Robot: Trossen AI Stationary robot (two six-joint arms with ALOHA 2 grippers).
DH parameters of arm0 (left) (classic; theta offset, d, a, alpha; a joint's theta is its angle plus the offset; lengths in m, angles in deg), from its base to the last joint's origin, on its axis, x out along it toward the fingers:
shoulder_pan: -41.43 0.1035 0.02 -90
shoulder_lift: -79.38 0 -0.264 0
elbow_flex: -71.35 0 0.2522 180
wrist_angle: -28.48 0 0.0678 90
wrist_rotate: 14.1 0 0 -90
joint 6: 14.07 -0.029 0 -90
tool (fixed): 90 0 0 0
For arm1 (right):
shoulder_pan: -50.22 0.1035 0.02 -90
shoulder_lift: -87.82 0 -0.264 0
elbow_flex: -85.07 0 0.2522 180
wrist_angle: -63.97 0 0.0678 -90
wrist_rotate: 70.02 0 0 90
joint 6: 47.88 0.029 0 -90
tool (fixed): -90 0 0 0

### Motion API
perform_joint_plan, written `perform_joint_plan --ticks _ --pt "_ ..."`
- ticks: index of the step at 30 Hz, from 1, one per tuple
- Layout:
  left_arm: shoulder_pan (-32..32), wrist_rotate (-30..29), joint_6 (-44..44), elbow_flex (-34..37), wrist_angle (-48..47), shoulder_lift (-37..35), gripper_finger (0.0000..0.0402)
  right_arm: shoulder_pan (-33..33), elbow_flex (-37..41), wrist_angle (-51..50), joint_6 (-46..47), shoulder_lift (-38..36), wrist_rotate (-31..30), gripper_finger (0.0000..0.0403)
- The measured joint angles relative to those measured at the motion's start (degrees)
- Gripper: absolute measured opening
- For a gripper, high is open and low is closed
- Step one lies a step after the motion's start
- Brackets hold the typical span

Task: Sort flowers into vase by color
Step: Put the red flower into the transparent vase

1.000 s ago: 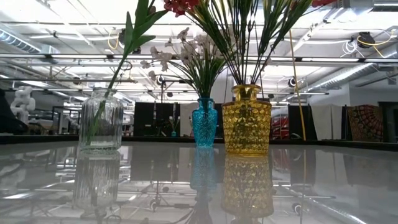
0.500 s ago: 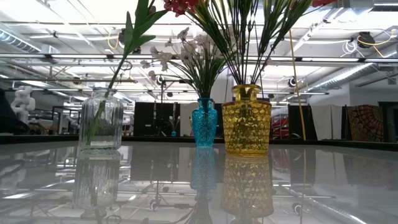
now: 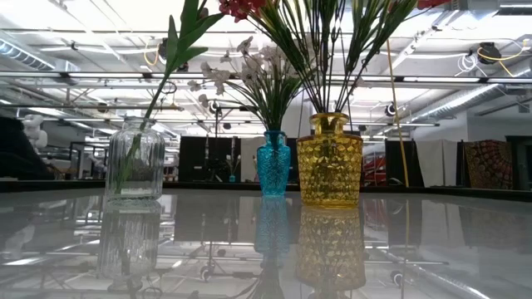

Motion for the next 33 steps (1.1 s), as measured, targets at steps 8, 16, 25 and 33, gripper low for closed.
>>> perform_joint_plan --ticks 8,16,25,33 --pt "1.6 -0.5 1.6 0.0 -0.2 0.0 0.0243 0.0 0.0 -0.4 0.0 0.0 0.0 0.0000" --pt "2.4 2.4 1.6 0.0 0.0 0.0 0.0174 0.0 0.0 -0.5 0.0 0.0 0.0 0.0000" --pt "2.5 6.9 1.6 0.0 -0.1 0.0 0.0040 -0.1 0.0 -1.2 0.4 0.0 0.0 0.0000" --pt "2.5 7.0 1.6 0.0 -0.2 -0.1 0.0011 -0.1 0.0 -1.3 0.8 0.0 -0.1 0.0006"
